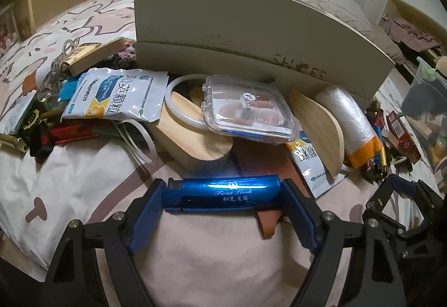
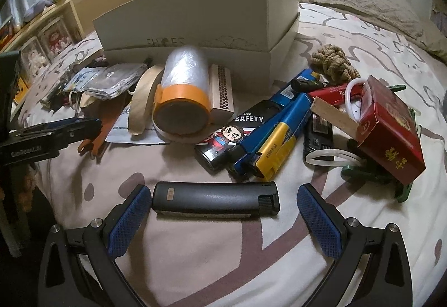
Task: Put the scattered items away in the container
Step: 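Close the left tool on the blue lighter while the right tool closes on the black lighter, then lift both lighters and carry them over the white box with both tools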
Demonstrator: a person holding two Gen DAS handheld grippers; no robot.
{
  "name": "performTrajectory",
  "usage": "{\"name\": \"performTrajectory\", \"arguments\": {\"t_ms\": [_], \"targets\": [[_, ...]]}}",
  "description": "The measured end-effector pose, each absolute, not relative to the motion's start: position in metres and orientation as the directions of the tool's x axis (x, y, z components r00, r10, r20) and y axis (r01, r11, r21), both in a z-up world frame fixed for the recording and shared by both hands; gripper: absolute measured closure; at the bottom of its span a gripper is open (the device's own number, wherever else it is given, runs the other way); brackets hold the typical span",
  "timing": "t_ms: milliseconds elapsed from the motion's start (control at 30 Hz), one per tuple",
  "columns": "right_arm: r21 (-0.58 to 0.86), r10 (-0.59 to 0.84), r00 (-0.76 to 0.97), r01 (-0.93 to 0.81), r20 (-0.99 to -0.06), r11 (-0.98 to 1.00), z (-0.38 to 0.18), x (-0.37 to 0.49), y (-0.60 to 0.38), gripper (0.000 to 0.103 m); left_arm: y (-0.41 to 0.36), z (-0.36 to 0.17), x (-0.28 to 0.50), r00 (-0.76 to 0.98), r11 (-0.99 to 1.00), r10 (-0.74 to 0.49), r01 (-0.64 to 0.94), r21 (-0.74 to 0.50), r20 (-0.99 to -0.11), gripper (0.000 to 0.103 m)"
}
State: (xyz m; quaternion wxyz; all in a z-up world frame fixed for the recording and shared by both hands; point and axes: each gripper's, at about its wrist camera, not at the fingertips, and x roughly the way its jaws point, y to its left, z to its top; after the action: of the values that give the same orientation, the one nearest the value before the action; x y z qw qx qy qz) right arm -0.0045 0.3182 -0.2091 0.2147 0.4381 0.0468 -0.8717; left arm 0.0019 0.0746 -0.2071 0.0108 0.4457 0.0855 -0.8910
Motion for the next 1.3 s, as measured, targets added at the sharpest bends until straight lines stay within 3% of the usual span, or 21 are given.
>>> {"name": "performTrajectory", "arguments": {"t_ms": [100,133,200,1300], "targets": [[0.103,-0.327,-0.548,0.399,-0.77,-0.911,-0.207,-0.001,0.318,0.003,0.071,-0.207,0.002,-0.601,-0.986,0.058,0.093,-0.141,-0.797,0.02],[0.107,-0.327,-0.559,0.39,-0.762,-0.915,-0.206,0.0,0.319,0.013,0.07,-0.207,0.002,-0.601,-0.986,0.058,0.093,-0.142,-0.797,0.02],[0.108,-0.324,-0.58,0.375,-0.748,-0.921,-0.204,0.004,0.322,0.023,0.07,-0.206,0.003,-0.601,-0.985,0.057,0.094,-0.142,-0.797,0.02],[0.198,-0.354,-0.655,0.302,-0.668,-0.933,-0.169,0.034,0.288,0.023,0.073,-0.176,0.026,-0.655,-0.989,0.066,0.058,-0.137,-0.753,0.02]]}}
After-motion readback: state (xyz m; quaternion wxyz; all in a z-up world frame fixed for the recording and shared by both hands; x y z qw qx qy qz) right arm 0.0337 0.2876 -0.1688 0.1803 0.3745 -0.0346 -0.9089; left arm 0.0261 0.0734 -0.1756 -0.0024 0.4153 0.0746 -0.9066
